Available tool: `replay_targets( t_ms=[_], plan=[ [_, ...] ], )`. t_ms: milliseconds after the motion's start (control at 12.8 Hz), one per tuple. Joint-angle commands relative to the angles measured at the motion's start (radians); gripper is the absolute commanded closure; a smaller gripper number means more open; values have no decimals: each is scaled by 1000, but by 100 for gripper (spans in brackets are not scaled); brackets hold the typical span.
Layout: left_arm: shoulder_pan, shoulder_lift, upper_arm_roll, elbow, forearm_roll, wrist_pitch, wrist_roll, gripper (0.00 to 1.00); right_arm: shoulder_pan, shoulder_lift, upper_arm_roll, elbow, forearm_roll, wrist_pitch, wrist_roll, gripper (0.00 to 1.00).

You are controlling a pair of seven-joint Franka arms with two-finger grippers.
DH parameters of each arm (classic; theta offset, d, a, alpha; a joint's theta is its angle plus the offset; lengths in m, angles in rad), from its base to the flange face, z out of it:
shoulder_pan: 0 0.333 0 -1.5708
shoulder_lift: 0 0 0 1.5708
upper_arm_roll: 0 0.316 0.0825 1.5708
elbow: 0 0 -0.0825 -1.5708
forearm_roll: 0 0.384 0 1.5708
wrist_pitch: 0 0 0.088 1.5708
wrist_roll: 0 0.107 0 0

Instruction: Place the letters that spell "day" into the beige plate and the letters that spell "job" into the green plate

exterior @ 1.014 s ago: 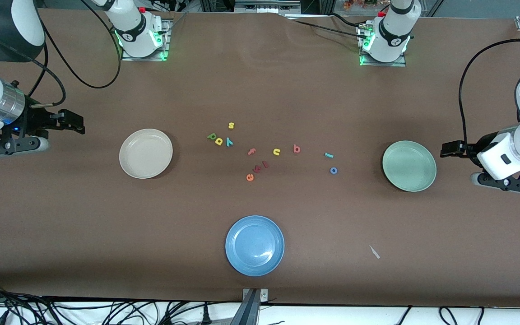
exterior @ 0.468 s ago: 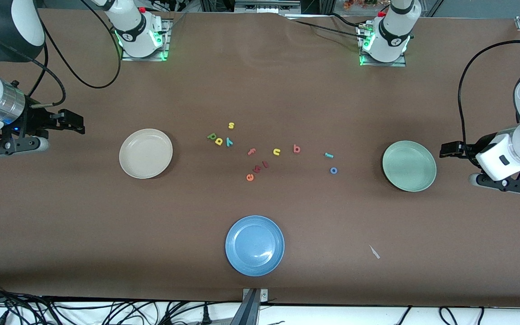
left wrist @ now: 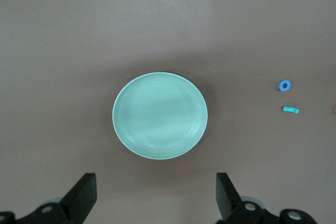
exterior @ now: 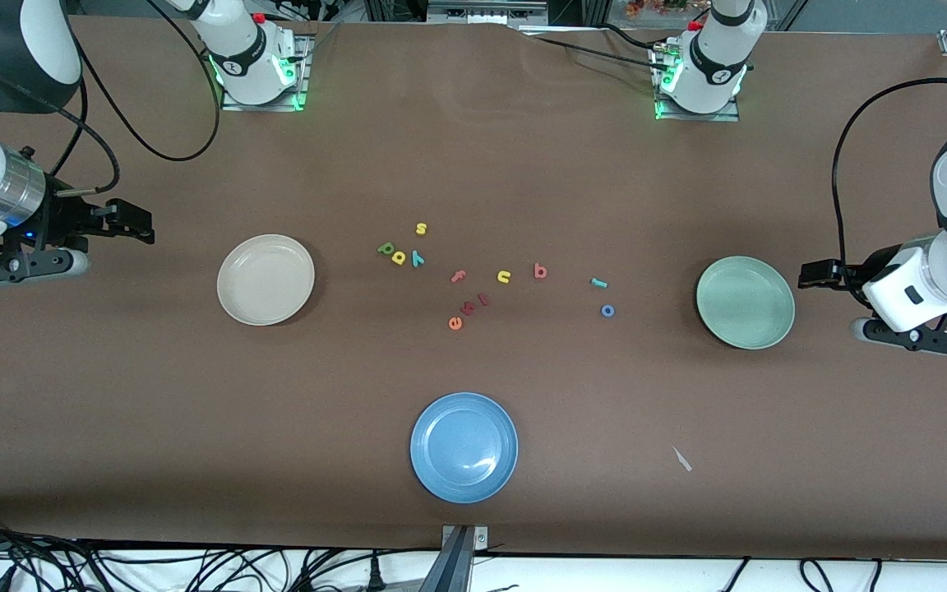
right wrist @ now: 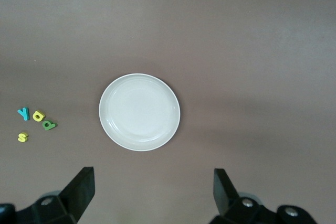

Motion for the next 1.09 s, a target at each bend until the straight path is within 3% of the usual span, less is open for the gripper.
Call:
replay_targets(
  t_ms=[0,1014],
  plan=[
    [-1,-2,3,3,-23,3,26,0,-4,-4,-2,-1,19,-9,-9,0],
    [2,-3,1,4,-22,2,26,0,-4,-3,-2,-2,19,-9,-9,0]
  ],
)
